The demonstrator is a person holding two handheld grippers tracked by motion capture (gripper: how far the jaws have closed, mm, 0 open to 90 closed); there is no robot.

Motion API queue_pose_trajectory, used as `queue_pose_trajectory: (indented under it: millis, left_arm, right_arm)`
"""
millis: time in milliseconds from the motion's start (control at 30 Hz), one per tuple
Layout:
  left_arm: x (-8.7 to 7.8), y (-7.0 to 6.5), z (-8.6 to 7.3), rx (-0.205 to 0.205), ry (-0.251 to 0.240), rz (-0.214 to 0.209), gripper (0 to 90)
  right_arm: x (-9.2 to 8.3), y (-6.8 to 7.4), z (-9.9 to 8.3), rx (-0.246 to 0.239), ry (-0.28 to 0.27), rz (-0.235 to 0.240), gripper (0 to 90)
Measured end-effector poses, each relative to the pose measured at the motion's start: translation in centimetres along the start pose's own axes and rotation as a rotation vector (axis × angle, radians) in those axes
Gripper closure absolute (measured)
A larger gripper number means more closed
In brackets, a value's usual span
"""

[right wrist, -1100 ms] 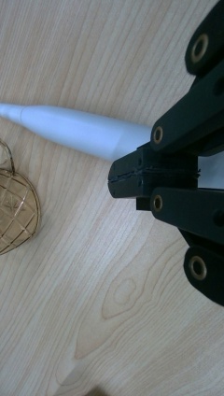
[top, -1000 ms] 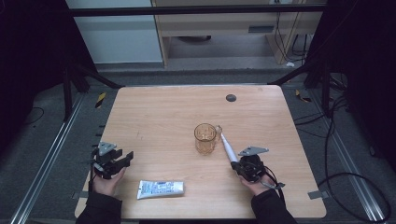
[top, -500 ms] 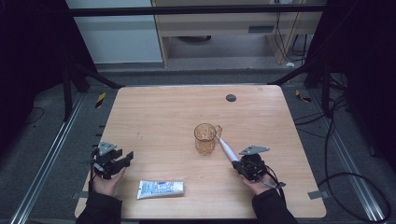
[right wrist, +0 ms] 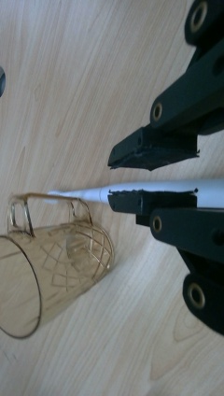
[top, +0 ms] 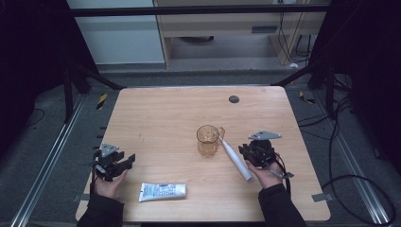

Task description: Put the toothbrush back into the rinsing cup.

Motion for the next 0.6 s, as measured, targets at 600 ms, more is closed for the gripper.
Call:
queue_pose_trajectory:
  millis: [600]
  left_arm:
    - [0.2, 0.1, -0.1, 0.019, 0.021, 0.009, 49.1]
  right_arm:
    - [2.9, -0.7, 4.2, 0.007, 0.108, -0.034, 54.0]
Point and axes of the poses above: each handheld gripper's, and its own axes: x roughly forward along the jaws, z roughly out of its top, y roughly to its left, the point moved 1 cm from there along x, roughly forward along the jaws, and after that the axes turned 9 degrees about -x, right-handed, at the moved point
